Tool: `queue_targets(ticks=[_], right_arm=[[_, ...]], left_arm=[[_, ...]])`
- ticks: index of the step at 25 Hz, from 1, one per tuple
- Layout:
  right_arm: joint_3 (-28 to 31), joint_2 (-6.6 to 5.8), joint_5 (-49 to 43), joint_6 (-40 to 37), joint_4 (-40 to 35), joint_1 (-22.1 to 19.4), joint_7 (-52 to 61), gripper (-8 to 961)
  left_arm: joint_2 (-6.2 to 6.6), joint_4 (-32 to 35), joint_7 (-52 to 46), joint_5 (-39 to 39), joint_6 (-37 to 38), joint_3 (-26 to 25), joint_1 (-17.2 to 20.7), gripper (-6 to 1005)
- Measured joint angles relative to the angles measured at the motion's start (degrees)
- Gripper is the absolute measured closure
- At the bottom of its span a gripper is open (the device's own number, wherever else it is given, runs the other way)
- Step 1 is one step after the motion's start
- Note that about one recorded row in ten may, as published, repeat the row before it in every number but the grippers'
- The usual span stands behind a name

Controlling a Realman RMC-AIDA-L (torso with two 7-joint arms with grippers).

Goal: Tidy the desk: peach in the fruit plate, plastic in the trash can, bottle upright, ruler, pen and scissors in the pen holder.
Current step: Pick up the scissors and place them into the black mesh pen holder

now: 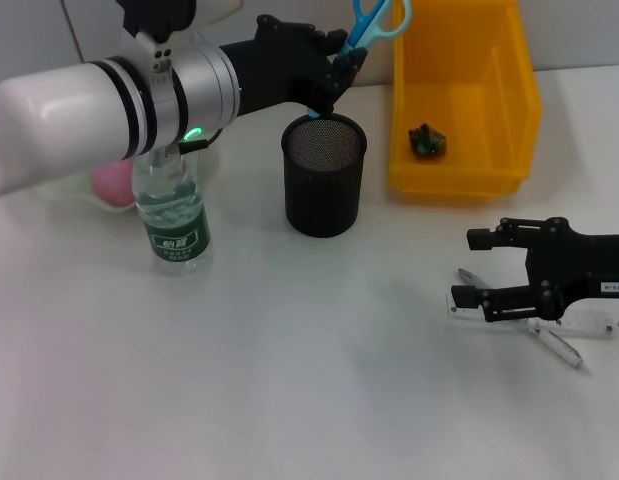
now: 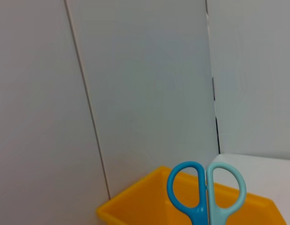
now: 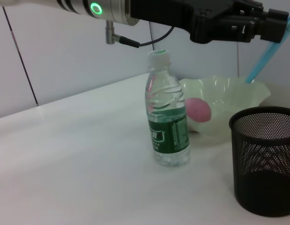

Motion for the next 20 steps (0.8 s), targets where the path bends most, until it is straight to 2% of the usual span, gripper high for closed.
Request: queue_targets(ticks=[5,6,8,10,12,13,16,20], right_arm=[[0.0,0.0,0.0,0.13,0.13,0.0,0.03,112],[0.0,0.0,0.0,0.25,0.22,0.0,0.03,112],[0.0,0.0,0.0,0.44,0.25,-0.01,0.08,112],[0.0,0.0,0.0,0.67,0.26,-0.01,0.25,112],[0.0,0.0,0.0,0.81,0.25,-0.01,0.39,112],[0.0,0.0,0.0,0.93,0.26,-0.01,0.54,112],[0.0,0.0,0.0,0.96,0.26,-0.01,0.65,112],[0.0,0.0,0.0,0.96,0.26,0.1,0.74,113]], left_arm=[[0.0,-2.02,3.67,-3.43,-0.09,-0.41,-0.49,764],[-0.09,-6.03,11.27,-10.81,-0.09,-0.76,-1.41,763],[-0.11,-7.4,13.93,-13.57,-0.03,-0.78,-1.69,763],[-0.15,-11.31,22.4,-22.71,0.47,-0.69,-2.26,763],[-0.15,-12.71,25.56,-26.03,0.96,-0.65,-2.39,762],[-0.17,-15.07,30.13,-31.12,2.62,-0.7,-2.55,762],[-0.18,-18.6,35.79,-37.71,5.44,-0.89,-2.92,762],[-0.18,-21.6,40.36,-41.84,7.27,-0.89,-3.26,761]])
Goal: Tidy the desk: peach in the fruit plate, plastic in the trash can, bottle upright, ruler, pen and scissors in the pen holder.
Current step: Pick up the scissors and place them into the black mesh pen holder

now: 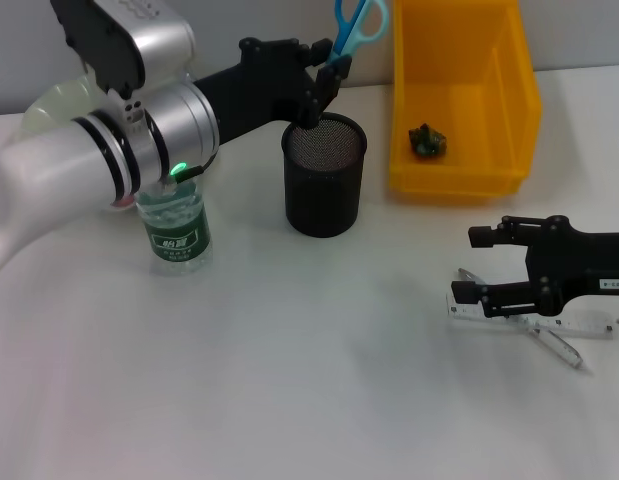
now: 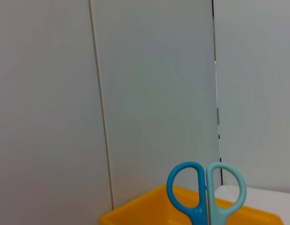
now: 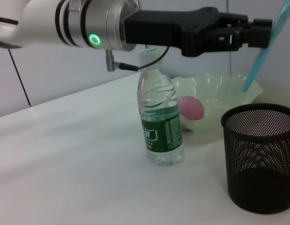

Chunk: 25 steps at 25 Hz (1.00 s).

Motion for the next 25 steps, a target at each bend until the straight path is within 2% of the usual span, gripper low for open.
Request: queue_targets(ticks=[2,8,25], right_arm=[[0.0,0.03,-0.06,0.0,0.0,0.27,0.08,113],[-0.07,0.36,-0.82,0.1,0.02,1.18,0.35,113],[-0.43,0.81,-2.18,0.73,0.09,3.0,1.31,113]], left_arm=[[0.0,-3.43,4.3,-3.27,0.64,0.3,-0.73,761],[0.0,-7.09,9.16,-7.28,0.73,0.46,-1.38,760],[0.0,-8.67,10.55,-10.72,5.52,1.39,-1.23,757]])
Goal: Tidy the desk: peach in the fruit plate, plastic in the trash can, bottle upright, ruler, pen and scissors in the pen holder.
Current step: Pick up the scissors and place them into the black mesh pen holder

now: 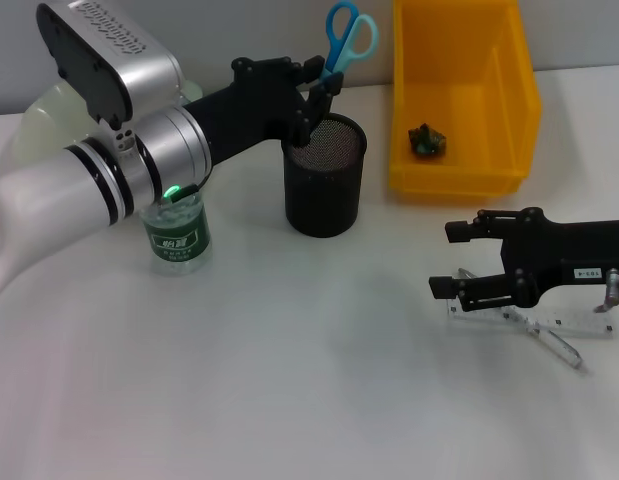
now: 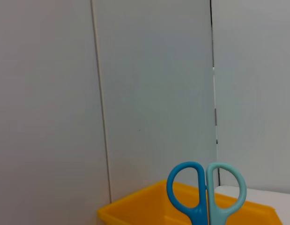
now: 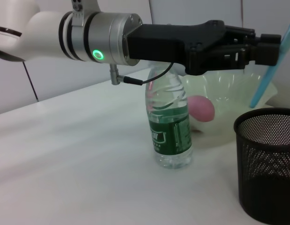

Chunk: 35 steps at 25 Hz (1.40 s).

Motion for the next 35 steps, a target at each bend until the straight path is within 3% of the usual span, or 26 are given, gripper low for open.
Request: queue_targets(ticks=[13,35], right_arm=[[-0.18,1.13,-1.52,0.68,-0.01,1.78,0.23,113],[-0.27,1.66,-1.67,0.68,0.09,2.34,0.22,113]], left_arm=[[0.0,-2.62,0.78,-0.24,-0.07,0.83,-0.16,755],[0.0,-2.39,1.51,-1.36,1.2,1.04,-0.09,751]])
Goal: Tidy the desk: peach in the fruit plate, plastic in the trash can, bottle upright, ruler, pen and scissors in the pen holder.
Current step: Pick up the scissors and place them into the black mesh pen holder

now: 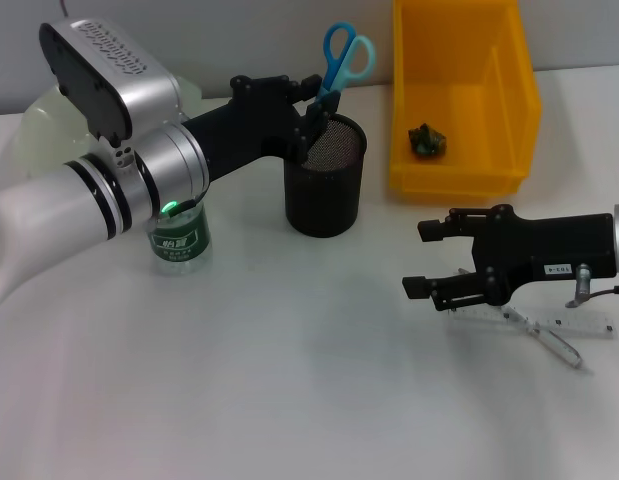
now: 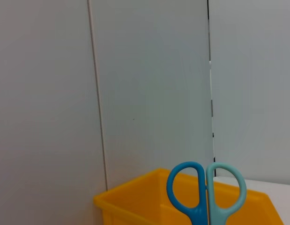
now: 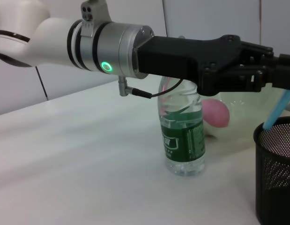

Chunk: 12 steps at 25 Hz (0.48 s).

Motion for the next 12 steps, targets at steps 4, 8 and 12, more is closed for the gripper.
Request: queue_targets(ticks=[4,8,12], right_arm=[[0.0,0.11,-0.31,0.0,0.0,0.46,0.0,113],[0.0,0.22,-0.65,0.11,0.0,0.77,0.0,113],[0.0,0.25,-0.71,0.41,0.02,1.32,0.0,113]], left_arm=[[0.0,0.06,0.02,-0.06,0.01,-0.13,-0.04,751],[0.0,0.13,0.22,-0.06,0.02,-0.4,-0.23,750],[0.0,0.15,0.84,-0.45,0.02,-0.56,-0.41,749]])
